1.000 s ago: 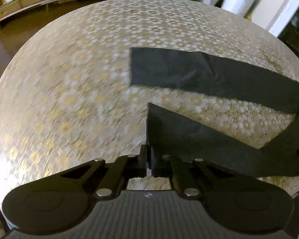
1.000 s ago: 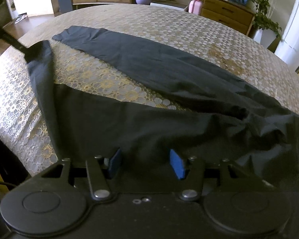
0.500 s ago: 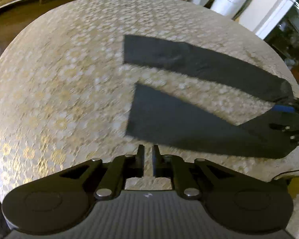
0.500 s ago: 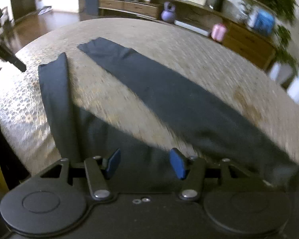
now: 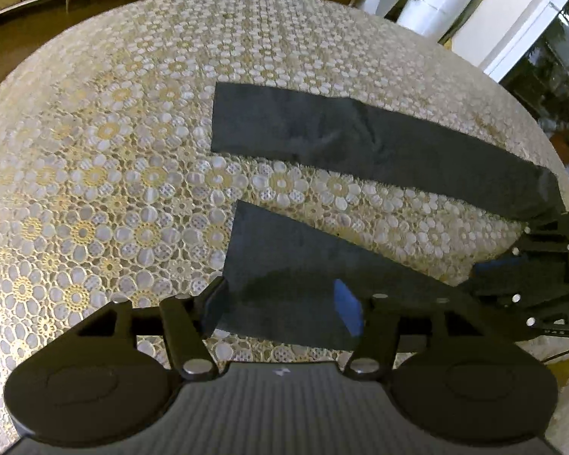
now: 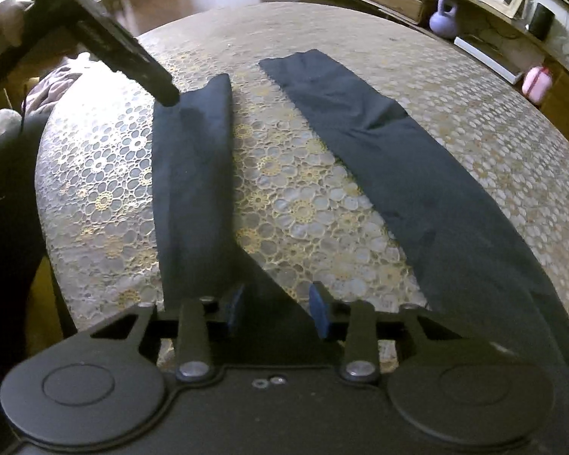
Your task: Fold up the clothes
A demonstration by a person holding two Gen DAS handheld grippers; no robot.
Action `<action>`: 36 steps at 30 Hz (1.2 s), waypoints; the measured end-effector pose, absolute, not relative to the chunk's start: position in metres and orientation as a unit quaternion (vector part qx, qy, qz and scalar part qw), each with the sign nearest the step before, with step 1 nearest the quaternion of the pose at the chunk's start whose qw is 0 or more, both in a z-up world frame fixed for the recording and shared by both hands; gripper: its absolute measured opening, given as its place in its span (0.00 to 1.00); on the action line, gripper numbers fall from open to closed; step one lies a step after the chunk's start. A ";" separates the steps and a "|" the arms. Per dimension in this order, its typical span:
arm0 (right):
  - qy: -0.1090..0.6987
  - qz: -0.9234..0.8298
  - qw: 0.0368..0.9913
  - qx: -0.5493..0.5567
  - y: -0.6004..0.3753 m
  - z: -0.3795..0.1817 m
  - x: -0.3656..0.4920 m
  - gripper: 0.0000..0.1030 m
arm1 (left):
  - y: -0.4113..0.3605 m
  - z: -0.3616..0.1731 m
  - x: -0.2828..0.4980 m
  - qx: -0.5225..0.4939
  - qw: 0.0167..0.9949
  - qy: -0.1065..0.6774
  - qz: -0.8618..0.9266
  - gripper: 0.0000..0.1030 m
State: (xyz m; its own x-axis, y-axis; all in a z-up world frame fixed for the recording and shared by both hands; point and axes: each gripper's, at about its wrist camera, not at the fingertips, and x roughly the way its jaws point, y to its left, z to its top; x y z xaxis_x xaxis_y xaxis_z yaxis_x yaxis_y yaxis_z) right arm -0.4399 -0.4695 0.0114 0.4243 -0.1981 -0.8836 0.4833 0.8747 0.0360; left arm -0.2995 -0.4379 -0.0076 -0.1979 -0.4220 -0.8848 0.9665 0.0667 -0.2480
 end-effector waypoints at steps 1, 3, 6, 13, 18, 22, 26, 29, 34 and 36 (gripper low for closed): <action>0.497 -0.200 0.832 0.143 -0.467 0.012 -0.439 1.00 | -0.438 -0.010 -0.300 0.294 0.560 0.467 -0.617 0.59; 0.506 -0.189 0.832 0.127 -0.459 0.013 -0.437 1.00 | -0.436 -0.013 -0.302 0.297 0.560 0.464 -0.619 0.59; 0.509 -0.195 0.831 0.111 -0.455 0.013 -0.435 1.00 | -0.434 -0.012 -0.302 0.299 0.561 0.459 -0.620 0.59; 0.465 -0.305 0.825 0.097 -0.474 0.029 -0.448 1.00 | -0.426 -0.012 -0.300 0.305 0.567 0.451 -0.618 0.60; 0.472 -0.367 0.795 0.105 -0.483 0.019 -0.461 1.00 | -0.424 -0.013 -0.302 0.314 0.569 0.441 -0.619 0.60; 0.449 -0.375 0.799 0.133 -0.483 0.020 -0.471 1.00 | -0.431 -0.007 -0.300 0.310 0.572 0.434 -0.624 0.60; 0.423 -0.378 0.812 0.140 -0.475 0.031 -0.478 1.00 | -0.442 -0.001 -0.288 0.279 0.572 0.449 -0.627 0.64; 0.423 -0.370 0.815 0.144 -0.469 0.031 -0.480 1.00 | -0.454 -0.005 -0.284 0.272 0.573 0.473 -0.612 0.64; 0.428 -0.372 0.811 0.144 -0.463 0.027 -0.482 1.00 | -0.463 -0.011 -0.285 0.271 0.576 0.494 -0.593 0.64; 0.425 -0.375 0.810 0.149 -0.462 0.028 -0.488 1.00 | -0.464 -0.012 -0.286 0.272 0.579 0.496 -0.587 0.64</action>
